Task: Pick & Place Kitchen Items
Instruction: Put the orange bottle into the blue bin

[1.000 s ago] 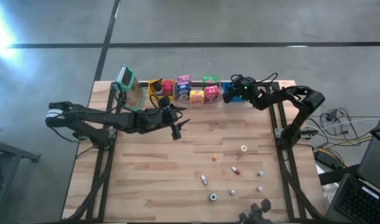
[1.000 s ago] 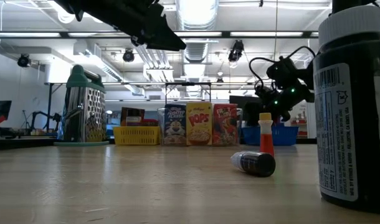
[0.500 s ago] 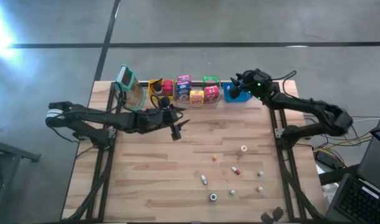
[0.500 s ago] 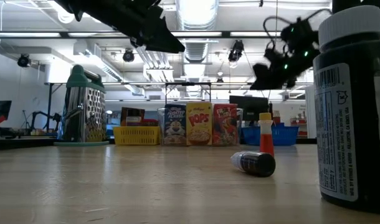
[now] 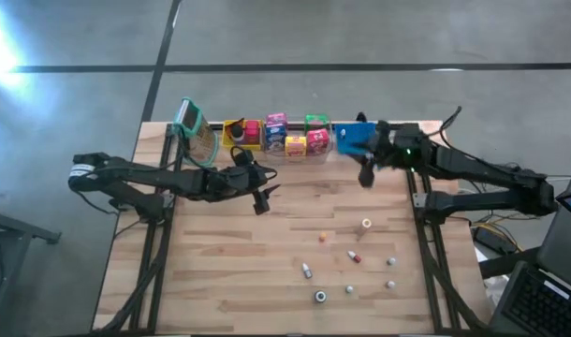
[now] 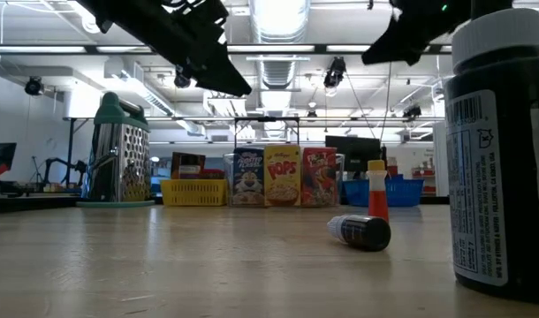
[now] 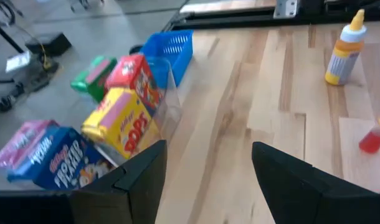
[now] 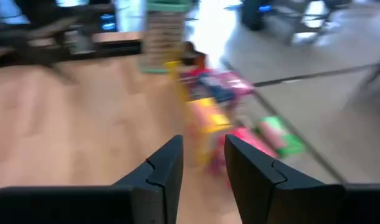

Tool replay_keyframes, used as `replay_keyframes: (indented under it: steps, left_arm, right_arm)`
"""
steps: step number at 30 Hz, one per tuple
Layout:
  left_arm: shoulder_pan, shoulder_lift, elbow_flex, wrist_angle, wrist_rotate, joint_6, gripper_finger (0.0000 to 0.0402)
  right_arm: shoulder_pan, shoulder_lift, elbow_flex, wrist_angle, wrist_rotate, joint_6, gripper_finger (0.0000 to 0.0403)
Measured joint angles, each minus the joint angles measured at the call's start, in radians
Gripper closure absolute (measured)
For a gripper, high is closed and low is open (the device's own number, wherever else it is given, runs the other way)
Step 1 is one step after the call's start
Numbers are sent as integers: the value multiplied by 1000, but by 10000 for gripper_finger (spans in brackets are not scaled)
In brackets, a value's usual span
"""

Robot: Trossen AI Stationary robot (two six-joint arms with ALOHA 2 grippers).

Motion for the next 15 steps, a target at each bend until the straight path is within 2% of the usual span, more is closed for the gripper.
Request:
replay_keyframes:
  steps: [4, 9, 11, 15]
  left_arm:
    - [0, 0, -1, -30, 1, -38, 161]
    - [0, 0, -1, -50, 1, -58, 161]
    - [0, 0, -1, -53, 1, -62, 161]
    - [0, 0, -1, -57, 1, -60, 161]
  right_arm:
    - [164, -25, 10, -64, 34, 70, 301]
    - [347, -1, 16, -67, 193, 99, 307]
    - [397, 29, 33, -66, 234, 107, 305]
    - [454, 112, 95, -70, 241, 113, 297]
